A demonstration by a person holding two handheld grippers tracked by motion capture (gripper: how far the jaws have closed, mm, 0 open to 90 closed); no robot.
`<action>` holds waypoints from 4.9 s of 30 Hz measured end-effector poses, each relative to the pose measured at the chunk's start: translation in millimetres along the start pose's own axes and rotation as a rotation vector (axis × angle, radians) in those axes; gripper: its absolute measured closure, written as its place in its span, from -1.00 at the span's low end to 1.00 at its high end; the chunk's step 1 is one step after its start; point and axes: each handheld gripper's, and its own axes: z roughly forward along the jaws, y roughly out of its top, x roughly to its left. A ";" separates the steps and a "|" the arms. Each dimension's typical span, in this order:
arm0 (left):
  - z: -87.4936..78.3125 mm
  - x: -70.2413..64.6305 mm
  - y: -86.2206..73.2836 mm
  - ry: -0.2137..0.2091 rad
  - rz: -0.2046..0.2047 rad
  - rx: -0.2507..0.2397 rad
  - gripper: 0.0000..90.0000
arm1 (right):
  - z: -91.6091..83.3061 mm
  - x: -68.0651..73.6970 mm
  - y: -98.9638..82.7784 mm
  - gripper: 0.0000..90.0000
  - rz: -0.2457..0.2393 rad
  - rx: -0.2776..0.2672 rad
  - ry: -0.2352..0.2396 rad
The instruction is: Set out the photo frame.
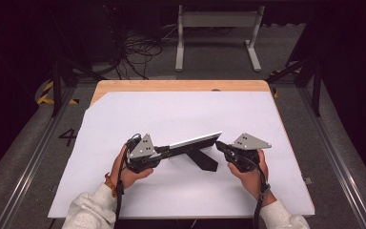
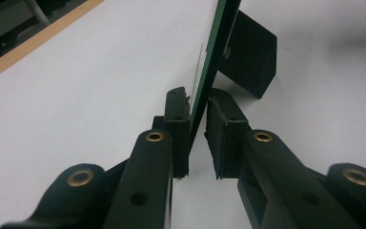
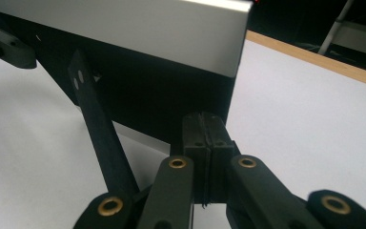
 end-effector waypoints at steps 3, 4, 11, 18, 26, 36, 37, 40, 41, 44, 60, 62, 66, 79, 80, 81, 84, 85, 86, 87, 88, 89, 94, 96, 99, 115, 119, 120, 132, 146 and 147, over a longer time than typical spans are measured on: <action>1.9 -1.6 0.4 -0.008 0.002 0.002 0.76 | 2.3 1.8 3.0 1.00 -0.007 -0.006 -0.001; 2.2 -2.2 0.7 -0.004 0.008 0.003 0.76 | 3.0 2.1 3.5 1.00 -0.008 -0.006 -0.002; 0.8 -4.0 1.0 -0.007 0.010 0.005 0.77 | 11.4 4.5 4.1 1.00 0.003 -0.016 0.027; -1.0 -10.2 3.5 -0.025 0.030 0.001 0.80 | 14.7 4.5 4.8 1.00 0.002 -0.019 0.020; -2.1 -18.2 6.4 -0.050 0.050 0.001 0.81 | 22.9 8.9 6.9 1.00 0.018 -0.021 0.027; -2.9 -25.1 8.0 -0.075 0.060 0.002 0.78 | 30.8 15.1 10.8 1.00 0.006 -0.022 0.041; -2.8 -25.8 8.2 -0.078 0.060 0.001 0.77 | 31.2 15.7 11.2 1.00 0.006 -0.022 0.038; -2.3 -28.3 9.4 -0.081 0.070 0.003 0.75 | 32.7 16.5 11.8 1.00 0.005 -0.025 0.041; -1.9 -29.8 9.8 -0.080 0.067 0.001 0.74 | 33.2 17.2 12.4 1.00 0.004 -0.026 0.041; -1.4 -32.5 11.1 -0.077 0.075 0.005 0.72 | 34.1 19.6 13.9 1.00 -0.005 -0.031 0.050; 0.3 -41.1 14.7 -0.082 0.088 0.010 0.64 | 37.0 27.0 17.1 1.00 -0.019 -0.037 0.068; 0.7 -42.0 15.0 -0.084 0.088 0.007 0.63 | 37.1 27.0 17.2 1.00 -0.018 -0.037 0.072; 1.2 -42.9 15.2 -0.085 0.084 0.005 0.62 | 37.9 26.9 17.3 1.00 -0.020 -0.041 0.072; 2.8 -45.1 15.8 -0.092 0.080 0.000 0.56 | 41.2 28.4 19.3 1.00 -0.020 -0.043 0.069; 2.1 -45.1 15.9 -0.093 0.083 0.004 0.56 | 40.8 28.1 19.2 1.00 -0.019 -0.044 0.072; 1.0 -45.1 15.8 -0.099 0.087 0.004 0.58 | 40.3 27.7 19.1 0.99 -0.016 -0.045 0.074; -6.5 -44.9 14.0 -0.112 0.097 0.007 0.62 | 36.4 26.7 19.1 0.99 -0.024 -0.052 0.072; -9.4 -44.6 12.8 -0.111 0.096 0.008 0.63 | 34.7 25.9 18.9 0.99 -0.026 -0.052 0.070; -12.3 -43.9 11.2 -0.112 0.099 0.011 0.65 | 33.4 24.3 18.6 1.00 -0.026 -0.054 0.070; -14.7 -43.1 9.5 -0.112 0.100 0.015 0.69 | 32.3 22.5 18.3 1.00 -0.021 -0.055 0.069; -16.4 -42.2 7.4 -0.106 0.095 0.018 0.75 | 31.9 20.6 18.2 1.00 -0.016 -0.054 0.065; -17.2 -40.8 5.6 -0.100 0.088 0.022 0.80 | 31.8 18.8 18.1 1.00 -0.010 -0.051 0.062; -8.3 -34.0 2.5 -0.104 0.044 0.025 0.95 | 35.3 13.7 20.8 1.00 0.014 -0.063 0.061; -2.7 -35.6 2.8 -0.117 0.047 0.034 0.95 | 36.7 15.2 22.1 1.00 0.021 -0.079 0.078; 0.4 -38.3 3.7 -0.117 0.055 0.041 0.98 | 40.3 18.4 23.3 1.00 0.012 -0.082 0.084; 10.5 -54.5 7.6 -0.162 0.086 0.053 1.00 | 54.2 23.3 23.6 1.00 0.005 -0.068 0.115; 12.0 -56.1 7.5 -0.168 0.081 0.047 0.99 | 54.0 23.6 23.0 1.00 0.001 -0.069 0.125; 13.0 -56.6 6.9 -0.168 0.078 0.047 0.99 | 53.6 23.9 22.6 1.00 -0.002 -0.073 0.125; 12.7 -59.1 3.1 -0.164 0.112 0.084 1.00 | 37.1 30.1 22.1 0.96 -0.112 -0.068 0.062; 12.6 -56.5 -3.0 -0.164 0.127 0.101 0.96 | 0.0 38.6 12.3 0.84 -0.151 -0.034 0.106; 12.7 -56.6 -2.8 -0.164 0.129 0.102 0.96 | -2.5 40.1 10.6 0.83 -0.149 -0.032 0.112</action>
